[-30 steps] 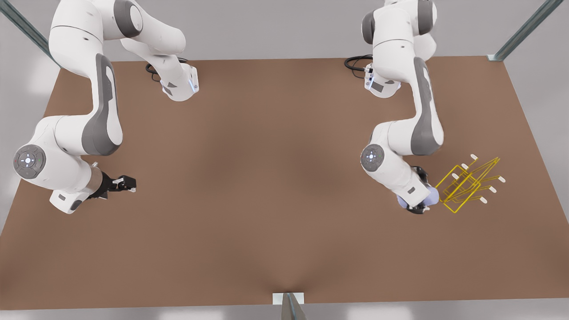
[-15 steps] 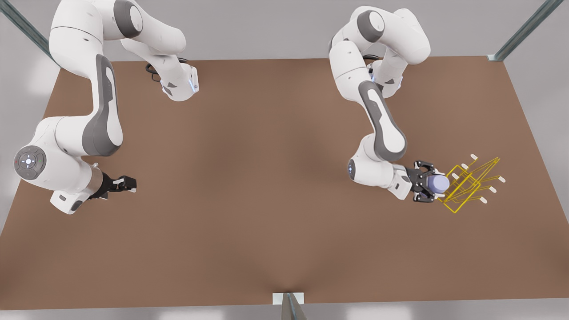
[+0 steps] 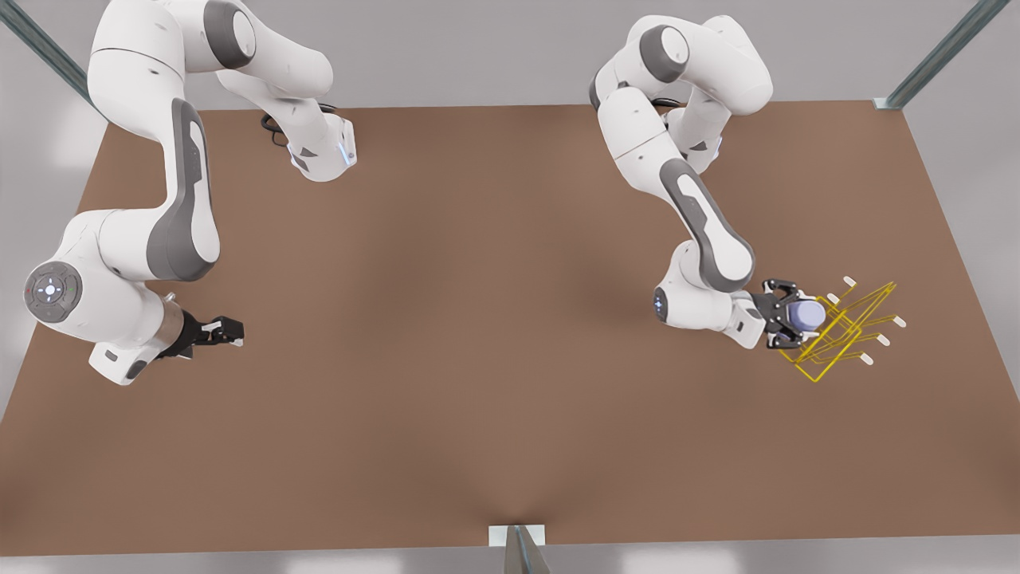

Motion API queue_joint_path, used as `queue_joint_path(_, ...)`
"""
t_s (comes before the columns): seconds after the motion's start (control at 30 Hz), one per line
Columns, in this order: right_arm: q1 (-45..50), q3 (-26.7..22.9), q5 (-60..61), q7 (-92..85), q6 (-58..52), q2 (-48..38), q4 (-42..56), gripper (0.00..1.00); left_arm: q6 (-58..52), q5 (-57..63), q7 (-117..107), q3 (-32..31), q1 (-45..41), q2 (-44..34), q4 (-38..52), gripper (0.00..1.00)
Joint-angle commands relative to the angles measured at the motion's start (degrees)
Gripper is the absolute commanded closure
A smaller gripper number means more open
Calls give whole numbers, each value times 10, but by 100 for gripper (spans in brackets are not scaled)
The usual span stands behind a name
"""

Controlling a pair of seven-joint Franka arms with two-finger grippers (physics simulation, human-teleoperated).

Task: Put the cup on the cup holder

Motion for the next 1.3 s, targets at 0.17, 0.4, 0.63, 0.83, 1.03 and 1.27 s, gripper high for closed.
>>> queue_joint_path(0.17,0,0,2,-1,1,-1,0,0,13,6,-47,0,20,9,-5,22)
queue_joint_path(0.4,0,0,1,0,1,2,1,0,14,7,-59,-7,36,14,-5,22)
queue_joint_path(0.63,0,0,1,-1,1,2,1,0,24,12,-63,-19,63,12,0,0)
queue_joint_path(0.83,0,0,2,-1,1,3,1,0,-41,83,-46,-13,42,-158,4,0)
queue_joint_path(1.03,0,0,2,-1,1,3,1,0,-489,-348,815,-112,118,-373,366,0)
queue_joint_path(1.27,0,0,1,-1,1,3,1,0,-445,-275,1265,-775,584,-470,410,0)
